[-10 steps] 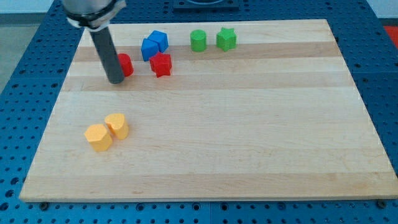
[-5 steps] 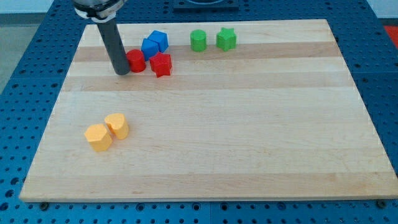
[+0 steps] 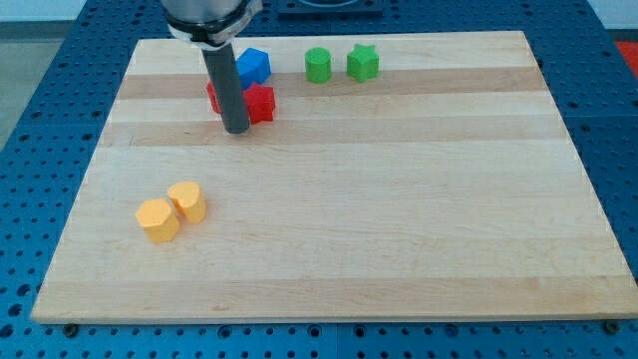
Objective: Push the red blocks close to blue blocks
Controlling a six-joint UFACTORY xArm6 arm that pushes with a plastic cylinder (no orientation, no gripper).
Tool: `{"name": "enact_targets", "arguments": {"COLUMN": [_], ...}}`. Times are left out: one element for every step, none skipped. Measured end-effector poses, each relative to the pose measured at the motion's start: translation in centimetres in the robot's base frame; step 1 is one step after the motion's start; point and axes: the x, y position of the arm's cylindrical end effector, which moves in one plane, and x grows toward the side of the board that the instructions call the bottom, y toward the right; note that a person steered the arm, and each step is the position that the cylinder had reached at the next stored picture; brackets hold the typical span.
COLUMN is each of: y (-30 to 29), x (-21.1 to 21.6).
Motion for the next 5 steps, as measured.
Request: {"name": "enact_targets", "arguments": {"y": [0.4, 0.8, 0.8, -3.0, -9.0], "x": [-0.4, -1.1, -1.2, 0.3, -0.5]}}
